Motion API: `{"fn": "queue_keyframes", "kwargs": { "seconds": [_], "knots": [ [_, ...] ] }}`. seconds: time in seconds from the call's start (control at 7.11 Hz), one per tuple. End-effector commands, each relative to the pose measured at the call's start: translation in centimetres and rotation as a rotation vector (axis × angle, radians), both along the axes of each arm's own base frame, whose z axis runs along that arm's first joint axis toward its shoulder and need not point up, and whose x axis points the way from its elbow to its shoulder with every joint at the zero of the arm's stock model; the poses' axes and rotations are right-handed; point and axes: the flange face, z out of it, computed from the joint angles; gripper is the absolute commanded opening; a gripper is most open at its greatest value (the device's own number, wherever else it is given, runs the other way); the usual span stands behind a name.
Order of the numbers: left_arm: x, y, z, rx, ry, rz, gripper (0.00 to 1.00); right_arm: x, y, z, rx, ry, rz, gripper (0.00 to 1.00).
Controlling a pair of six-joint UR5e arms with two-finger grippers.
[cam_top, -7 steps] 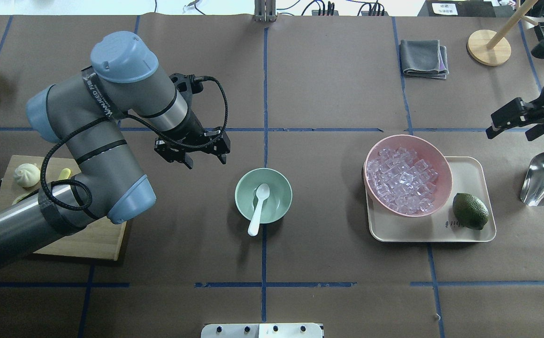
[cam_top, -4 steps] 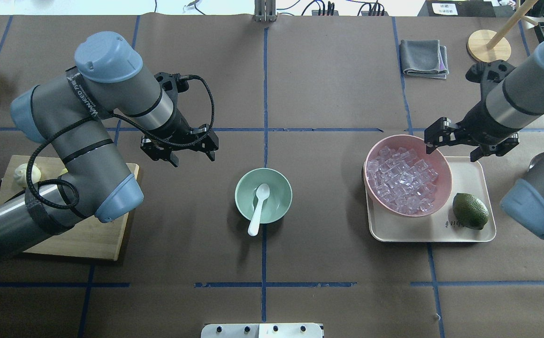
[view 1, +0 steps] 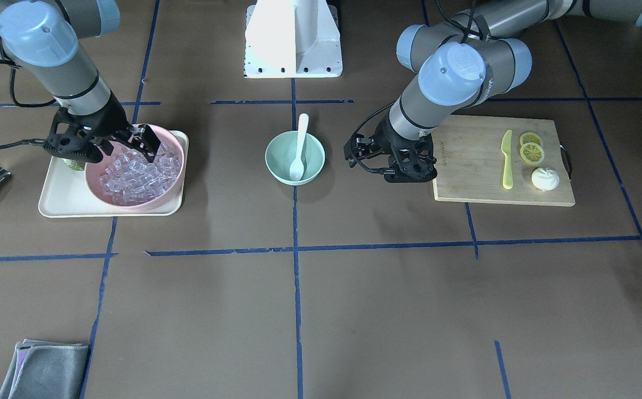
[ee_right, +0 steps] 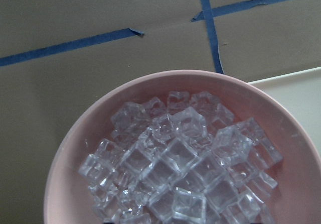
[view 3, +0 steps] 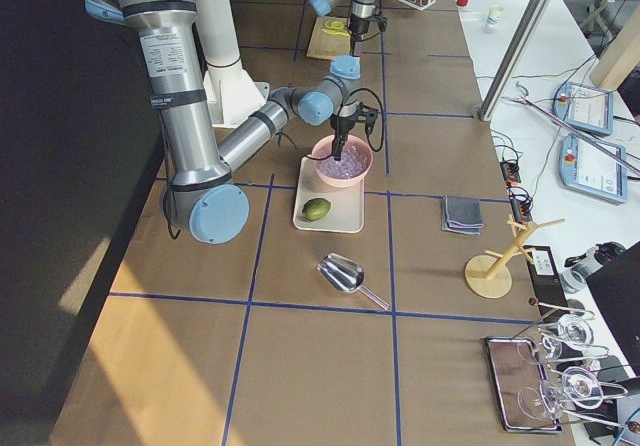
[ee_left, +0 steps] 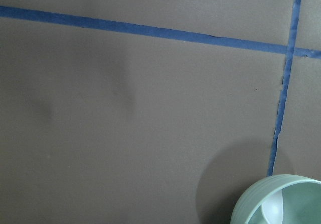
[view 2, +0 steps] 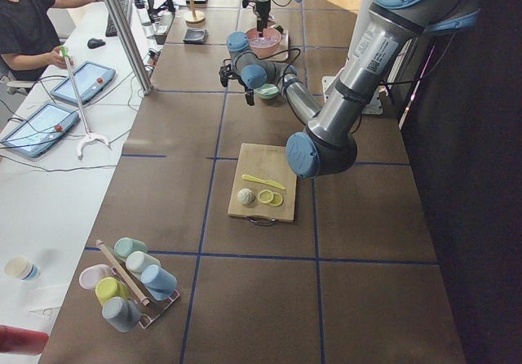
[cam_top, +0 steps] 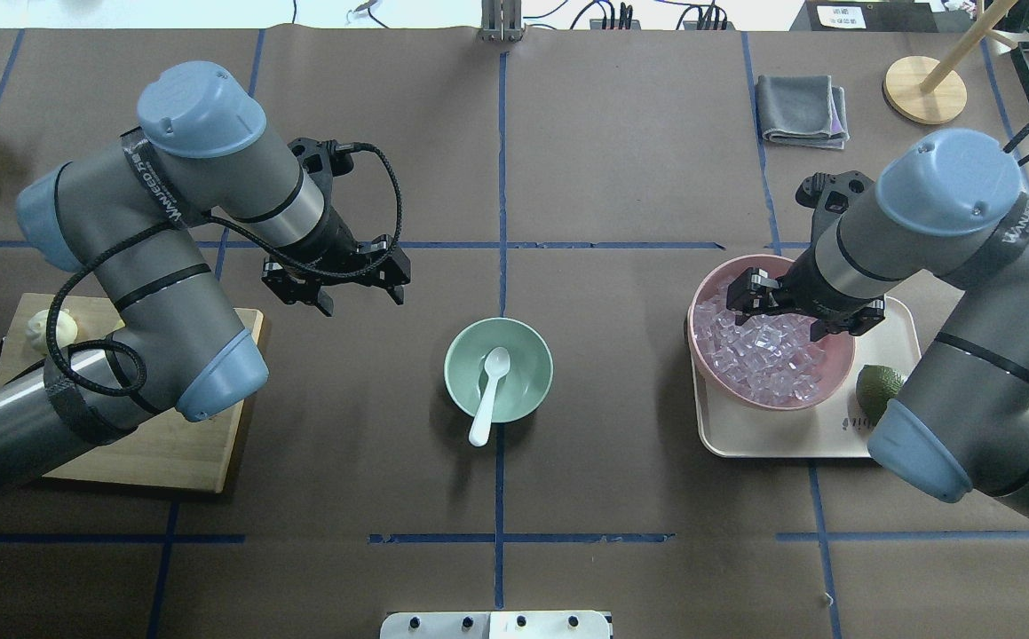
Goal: Put spoon and ice into bowl
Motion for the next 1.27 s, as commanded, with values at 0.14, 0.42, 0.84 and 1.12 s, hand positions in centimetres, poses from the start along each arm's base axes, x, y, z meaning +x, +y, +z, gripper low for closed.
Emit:
{"fn": "queue_keyframes", "kwargs": {
  "seconds": [0.14,0.42,0.84,1.12],
  "knots": [
    [-0.2,0.1,-0.2,0.004,0.004,0.0,0.95,-1.3,0.3,1.8,-0.023,0.016,0.005,0.9],
    [-0.2,0.1,-0.2,0.004,0.004,0.0,0.95,-1.6,0.4,1.9,-0.028,0.017,0.002,0.88],
    [-0.1,0.1,-0.1,0.004,0.004,0.002,0.95,-2.3,0.2,2.4,-0.035,0.026,-0.004,0.74],
    [-0.1,0.1,-0.1,0.005,0.003,0.001,0.96,-2.2,0.3,2.1,-0.031,0.021,-0.004,0.34]
  ]
}}
